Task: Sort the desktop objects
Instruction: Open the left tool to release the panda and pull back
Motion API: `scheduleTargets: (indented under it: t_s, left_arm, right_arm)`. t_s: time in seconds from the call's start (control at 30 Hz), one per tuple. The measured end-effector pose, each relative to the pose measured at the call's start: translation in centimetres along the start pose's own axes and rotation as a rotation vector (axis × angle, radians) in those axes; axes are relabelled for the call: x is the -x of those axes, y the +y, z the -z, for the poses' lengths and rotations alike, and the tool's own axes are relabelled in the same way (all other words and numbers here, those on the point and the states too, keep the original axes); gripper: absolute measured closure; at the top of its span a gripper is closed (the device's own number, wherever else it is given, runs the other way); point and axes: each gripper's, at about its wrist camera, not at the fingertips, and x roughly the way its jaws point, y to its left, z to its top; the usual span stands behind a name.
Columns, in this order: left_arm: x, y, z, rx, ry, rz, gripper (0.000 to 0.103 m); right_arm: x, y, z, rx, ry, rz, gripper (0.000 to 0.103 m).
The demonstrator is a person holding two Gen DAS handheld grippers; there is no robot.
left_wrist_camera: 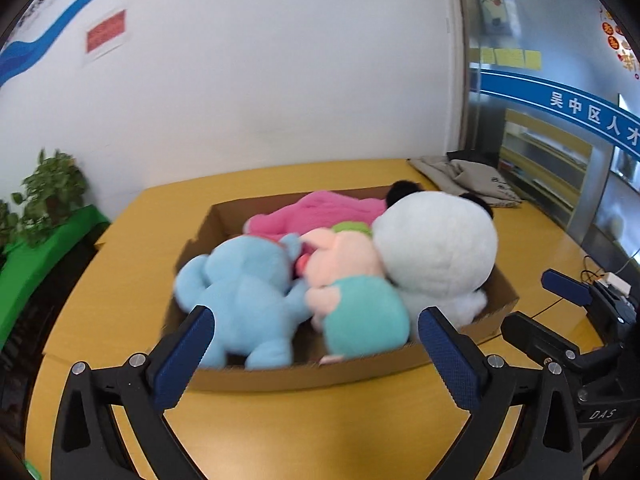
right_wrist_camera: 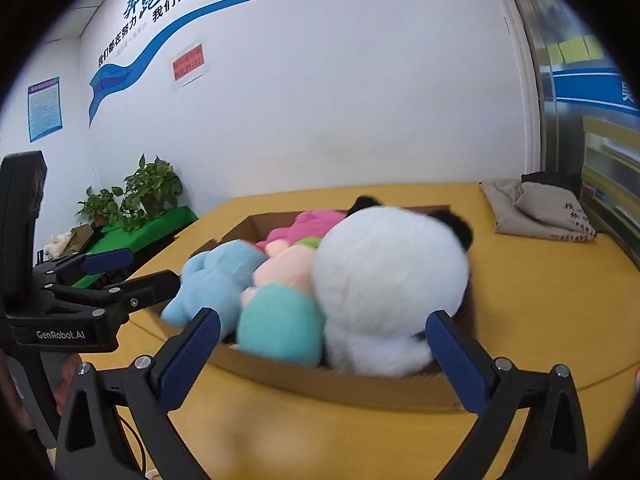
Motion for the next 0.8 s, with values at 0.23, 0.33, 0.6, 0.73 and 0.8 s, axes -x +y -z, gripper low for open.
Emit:
scheduleTargets:
  t_s: [0.23,0.33,0.6,0.73,0.8]
  left_arm:
    - [2.3,1.7,3.5,0.019,0.017,-0.02,0.0]
    - [3.2,1.9,3.9,0.046,0.014,-0.001,0.0]
    - [4.2,1.7,4.4,0.064,0.0,-0.013,0.0]
    - [4.2,1.7,4.7,0.076,0.004,-0.017,0.0]
    - [4.3,1.8,4.8,0.085,0.003,-0.009,0.0]
  right_arm:
    - [2.4,3.7,1.8,0.031,-0.012,0.16,0.0]
    - [3.4,4.2,2.1,0.046,-0.017,0.206,0.0]
    - [4.1,4.7,2.8,0.069,0.013,0.243,0.0]
    - [4.3,5.1,3.3,0.073,0.021,0.236,0.0]
    - [4.4,5.2,3.4,0.074,0.02,0.241,0.0]
